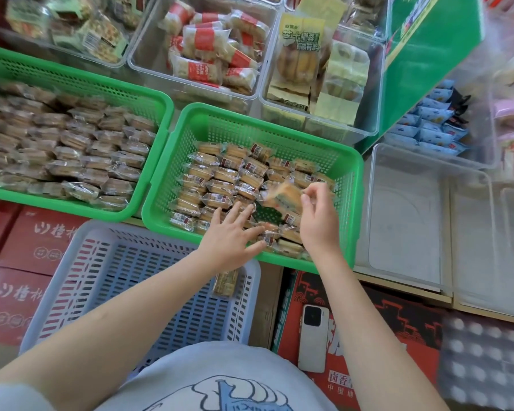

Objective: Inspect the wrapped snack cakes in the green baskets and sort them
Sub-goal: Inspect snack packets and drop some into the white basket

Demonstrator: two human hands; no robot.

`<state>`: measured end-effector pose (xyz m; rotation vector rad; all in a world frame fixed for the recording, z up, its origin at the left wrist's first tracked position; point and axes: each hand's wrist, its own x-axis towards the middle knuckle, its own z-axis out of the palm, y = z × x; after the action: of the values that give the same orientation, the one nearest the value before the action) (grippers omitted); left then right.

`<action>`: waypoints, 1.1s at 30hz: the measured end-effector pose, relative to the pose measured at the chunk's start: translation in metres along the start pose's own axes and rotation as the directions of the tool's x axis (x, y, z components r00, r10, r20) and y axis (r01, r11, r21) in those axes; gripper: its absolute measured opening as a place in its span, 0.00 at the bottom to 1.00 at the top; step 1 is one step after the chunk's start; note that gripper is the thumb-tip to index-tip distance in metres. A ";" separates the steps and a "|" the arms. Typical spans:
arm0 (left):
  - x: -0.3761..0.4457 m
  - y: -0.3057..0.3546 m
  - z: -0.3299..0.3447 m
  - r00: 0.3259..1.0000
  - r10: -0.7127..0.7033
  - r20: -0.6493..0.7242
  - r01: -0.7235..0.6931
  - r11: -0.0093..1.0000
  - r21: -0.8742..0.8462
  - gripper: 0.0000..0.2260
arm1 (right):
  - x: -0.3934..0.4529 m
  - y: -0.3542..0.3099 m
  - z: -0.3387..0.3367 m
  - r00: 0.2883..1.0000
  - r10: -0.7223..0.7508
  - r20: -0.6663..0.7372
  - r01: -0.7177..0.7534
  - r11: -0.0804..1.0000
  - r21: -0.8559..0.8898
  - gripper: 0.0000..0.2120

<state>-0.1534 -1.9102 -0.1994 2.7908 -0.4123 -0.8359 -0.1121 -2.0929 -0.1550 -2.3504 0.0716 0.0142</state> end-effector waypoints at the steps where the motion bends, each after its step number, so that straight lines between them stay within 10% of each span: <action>1: -0.002 0.000 -0.001 1.000 0.004 -0.001 -0.004 1.000 -0.027 0.26 | -0.005 -0.006 -0.007 0.999 0.010 -0.035 -0.008 0.998 0.058 0.02; 6: -0.028 0.014 -0.023 0.971 -0.152 -0.184 0.003 0.779 -0.627 0.22 | -0.031 -0.031 -0.037 0.954 0.284 -0.093 -0.216 0.871 0.442 0.02; 10: -0.057 0.031 -0.061 0.972 -0.213 0.103 0.087 -0.086 -0.993 0.18 | -0.054 -0.039 -0.034 0.897 0.431 0.100 -0.399 0.691 0.603 0.03; 13: -0.078 0.032 -0.070 0.993 -0.094 0.074 0.037 -0.346 -0.938 0.15 | -0.070 -0.051 -0.032 0.882 0.425 0.205 -0.445 0.602 0.663 0.03; 21: -0.124 0.033 -0.072 0.997 -0.037 -0.065 -0.075 -0.518 -0.852 0.12 | -0.099 -0.072 -0.051 0.855 0.292 0.428 -0.509 0.322 0.798 0.11; 27: -0.141 0.039 -0.065 0.987 -0.158 -0.012 -0.077 -0.412 -0.908 0.13 | -0.120 -0.069 -0.063 0.996 0.089 0.014 -0.086 0.889 0.450 0.12; 33: -0.154 0.050 -0.064 0.980 -0.200 -0.017 -0.105 -0.441 -0.891 0.20 | -0.135 -0.072 -0.065 0.985 0.085 -0.152 -0.009 0.896 0.444 0.10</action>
<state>-0.2515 -1.9006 -0.0554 0.9242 0.4605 -0.3894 -0.2433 -2.0823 -0.0543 -1.8869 0.1941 -0.1615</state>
